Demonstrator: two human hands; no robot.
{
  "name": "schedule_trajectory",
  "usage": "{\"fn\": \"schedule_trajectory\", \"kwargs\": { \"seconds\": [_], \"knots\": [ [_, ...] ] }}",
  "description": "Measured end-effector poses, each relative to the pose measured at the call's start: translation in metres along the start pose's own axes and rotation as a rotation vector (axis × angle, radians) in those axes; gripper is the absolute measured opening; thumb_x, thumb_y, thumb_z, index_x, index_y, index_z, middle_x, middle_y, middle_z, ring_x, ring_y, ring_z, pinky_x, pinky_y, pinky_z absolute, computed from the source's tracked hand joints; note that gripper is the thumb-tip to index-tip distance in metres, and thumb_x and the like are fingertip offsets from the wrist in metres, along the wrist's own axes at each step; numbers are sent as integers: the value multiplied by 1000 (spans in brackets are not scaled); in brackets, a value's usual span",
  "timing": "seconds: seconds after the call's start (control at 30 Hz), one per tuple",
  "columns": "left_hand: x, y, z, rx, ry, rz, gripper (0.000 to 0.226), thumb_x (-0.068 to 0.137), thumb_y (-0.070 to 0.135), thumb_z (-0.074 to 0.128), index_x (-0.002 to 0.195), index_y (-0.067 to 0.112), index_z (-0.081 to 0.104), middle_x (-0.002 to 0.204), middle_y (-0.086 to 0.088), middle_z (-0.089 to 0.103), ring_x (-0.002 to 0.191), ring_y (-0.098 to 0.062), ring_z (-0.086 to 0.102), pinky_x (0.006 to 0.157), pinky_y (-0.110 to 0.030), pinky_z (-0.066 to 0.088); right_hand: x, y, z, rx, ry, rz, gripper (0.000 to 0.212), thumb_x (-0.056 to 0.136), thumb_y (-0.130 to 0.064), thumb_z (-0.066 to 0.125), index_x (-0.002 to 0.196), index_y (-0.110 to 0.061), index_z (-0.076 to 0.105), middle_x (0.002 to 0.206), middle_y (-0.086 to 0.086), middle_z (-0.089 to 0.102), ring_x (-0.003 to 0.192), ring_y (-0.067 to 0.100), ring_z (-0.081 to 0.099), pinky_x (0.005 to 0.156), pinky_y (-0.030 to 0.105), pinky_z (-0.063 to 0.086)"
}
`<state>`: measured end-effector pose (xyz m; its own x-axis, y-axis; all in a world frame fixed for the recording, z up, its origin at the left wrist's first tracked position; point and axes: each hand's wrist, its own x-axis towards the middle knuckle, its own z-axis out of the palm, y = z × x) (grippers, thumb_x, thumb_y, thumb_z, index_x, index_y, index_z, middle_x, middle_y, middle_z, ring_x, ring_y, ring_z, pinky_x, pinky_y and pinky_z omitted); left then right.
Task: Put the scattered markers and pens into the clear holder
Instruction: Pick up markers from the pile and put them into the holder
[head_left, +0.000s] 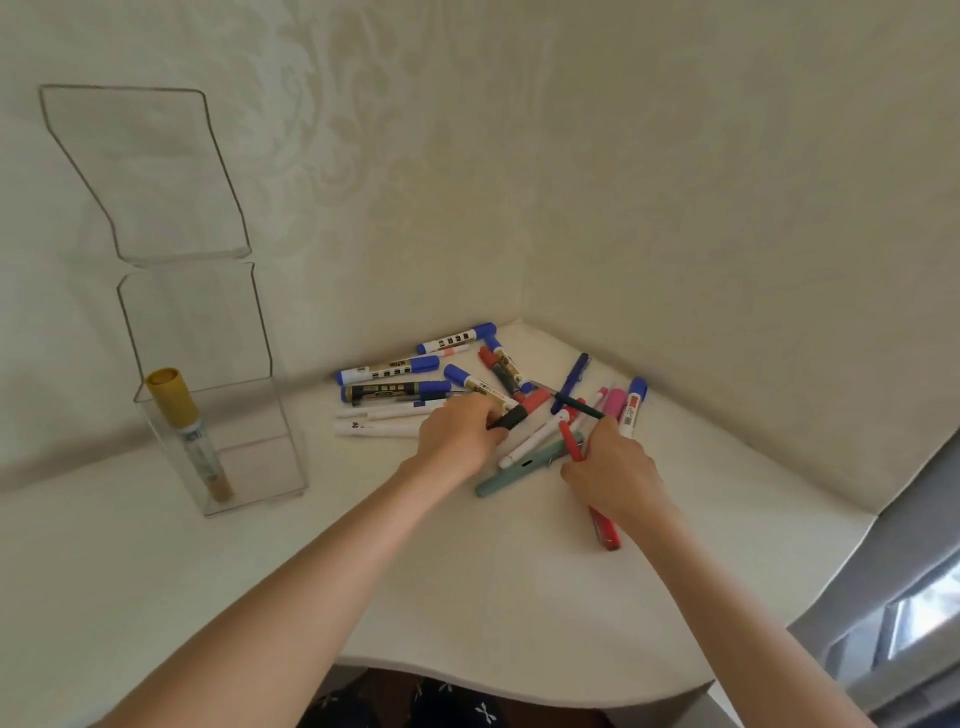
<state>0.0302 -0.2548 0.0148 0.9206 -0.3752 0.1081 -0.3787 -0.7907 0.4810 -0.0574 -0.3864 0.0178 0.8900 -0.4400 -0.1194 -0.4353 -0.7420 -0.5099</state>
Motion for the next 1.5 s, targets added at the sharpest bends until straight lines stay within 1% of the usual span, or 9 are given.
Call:
{"fn": "schedule_trajectory", "kwargs": {
  "seconds": [0.1, 0.23, 0.33, 0.5, 0.7, 0.83, 0.97, 1.23, 1.5],
  "knots": [
    [-11, -9, -15, -216, 5, -5, 26, 87, 27, 60, 111, 16, 61, 108, 1, 64, 96, -15, 59, 77, -27, 46, -5, -3, -5, 97, -5, -47, 38, 90, -16, 52, 124, -9, 37, 77, 3, 50, 61, 13, 51, 47, 22, 40],
    [-32, -28, -50, -420, 41, 54, 17, 83, 20, 65, 99, 17, 60, 96, 5, 63, 94, -13, 60, 75, -17, 44, -11, -26, -15, 442, 56, -209, 31, 91, -14, 53, 122, -15, 48, 87, 3, 61, 70, 16, 63, 62, 31, 56],
    [-53, -38, -94, -535, 166, 93, 18, 81, 15, 67, 86, 26, 54, 85, 8, 62, 81, -12, 60, 69, -14, 43, -18, -59, -20, 701, 34, -353, 26, 90, -12, 55, 116, -17, 52, 92, 7, 66, 80, 20, 67, 73, 36, 59],
    [-91, -59, -192, -492, 503, 159, 29, 84, 15, 63, 104, 26, 45, 92, 5, 61, 69, -10, 62, 69, -23, 48, -35, -130, -24, 910, -39, -694, 28, 94, -11, 48, 114, -30, 49, 92, 11, 64, 83, 20, 68, 74, 29, 57],
    [-103, -105, -239, -298, 669, -25, 24, 85, 19, 63, 104, 14, 50, 97, 3, 65, 85, -4, 60, 69, -9, 39, -42, -202, -2, 749, -31, -798, 28, 94, -22, 50, 121, -30, 56, 79, -5, 56, 51, 4, 50, 47, 17, 43],
    [-104, -127, -218, -166, 609, -79, 18, 84, 17, 63, 100, 12, 57, 96, 4, 62, 93, -10, 55, 71, -15, 34, -45, -223, 13, 657, -86, -728, 18, 91, -20, 51, 109, -23, 53, 94, 2, 60, 77, 16, 59, 58, 25, 46],
    [-106, -135, -209, -91, 565, -72, 16, 82, 15, 65, 97, 11, 61, 89, 4, 60, 88, -13, 54, 76, -20, 34, -45, -234, 16, 497, -139, -789, 35, 84, -9, 53, 118, -20, 53, 111, 3, 47, 86, 19, 53, 59, 19, 39],
    [-115, -140, -194, 41, 528, -92, 17, 83, 21, 64, 93, 7, 63, 86, -1, 53, 83, -18, 52, 71, -24, 37, -41, -260, 19, 320, -77, -838, 17, 82, -10, 65, 95, -14, 55, 88, 2, 62, 80, 14, 60, 59, 14, 44],
    [-121, -153, -182, -98, 507, -82, 28, 85, 24, 60, 112, 14, 58, 100, 0, 55, 89, -12, 59, 65, -8, 37, -38, -281, 44, 299, -360, -785, 29, 84, -12, 58, 112, -15, 52, 104, 7, 61, 88, 19, 57, 71, 24, 43]
  ]
}}
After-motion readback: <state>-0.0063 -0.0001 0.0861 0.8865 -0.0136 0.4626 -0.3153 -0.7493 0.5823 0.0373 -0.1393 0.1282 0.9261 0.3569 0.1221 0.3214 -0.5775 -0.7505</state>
